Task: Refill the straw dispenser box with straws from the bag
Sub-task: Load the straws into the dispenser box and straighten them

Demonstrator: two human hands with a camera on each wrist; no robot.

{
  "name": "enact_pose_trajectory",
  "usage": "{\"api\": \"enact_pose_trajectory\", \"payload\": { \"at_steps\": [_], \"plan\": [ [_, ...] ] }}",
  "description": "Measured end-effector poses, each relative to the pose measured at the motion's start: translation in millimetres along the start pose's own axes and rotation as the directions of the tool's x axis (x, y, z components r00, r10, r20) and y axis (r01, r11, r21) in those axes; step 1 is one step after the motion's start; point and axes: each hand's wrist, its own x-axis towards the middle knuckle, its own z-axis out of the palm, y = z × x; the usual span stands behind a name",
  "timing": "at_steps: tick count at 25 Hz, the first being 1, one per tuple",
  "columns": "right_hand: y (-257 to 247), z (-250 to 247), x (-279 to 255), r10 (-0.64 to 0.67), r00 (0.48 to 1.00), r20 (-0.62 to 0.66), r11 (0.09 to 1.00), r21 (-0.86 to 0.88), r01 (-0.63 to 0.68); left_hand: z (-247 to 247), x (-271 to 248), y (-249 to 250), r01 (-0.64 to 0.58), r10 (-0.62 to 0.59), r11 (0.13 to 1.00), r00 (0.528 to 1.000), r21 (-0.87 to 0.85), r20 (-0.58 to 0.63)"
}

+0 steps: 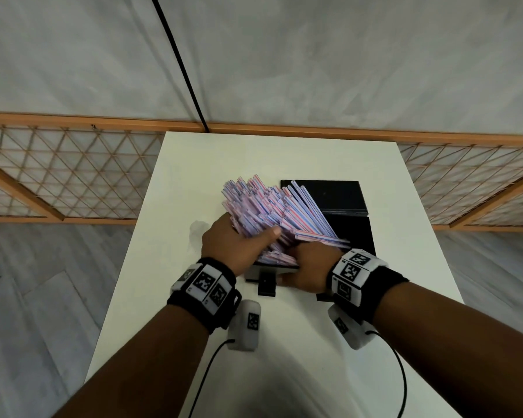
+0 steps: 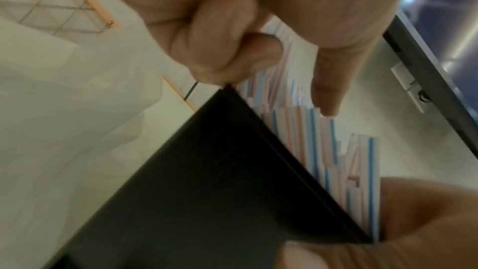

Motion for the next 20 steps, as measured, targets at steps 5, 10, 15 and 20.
{"api": "enact_pose_trajectory", "payload": {
  "at_steps": [5,10,15,20],
  "plan": [
    [-5,-1,5,-0.054,0.999,0.0,0.996,0.074,0.054,3,5,4,-0.052,0.054,0.997,0.998,0.063,-0.026],
    [0,-8,-12,-0.109,0.973,-0.201,0.97,0.193,0.149,-1,-4,5,-0.15,0.137,0.986,0.978,-0.076,-0.155],
    [14,-1,-28,-0.057,0.965,-0.255,0.975,0.194,0.109,0,-7,-15,-0.02,0.012,0.996,0.997,-0.092,-0.081],
    [36,11,-54,-0.035,0.916,-0.401,0.983,0.151,0.103,6,-1,-22,0.134,-0.139,0.949,0.99,-0.284,0.003]
  ]
}}
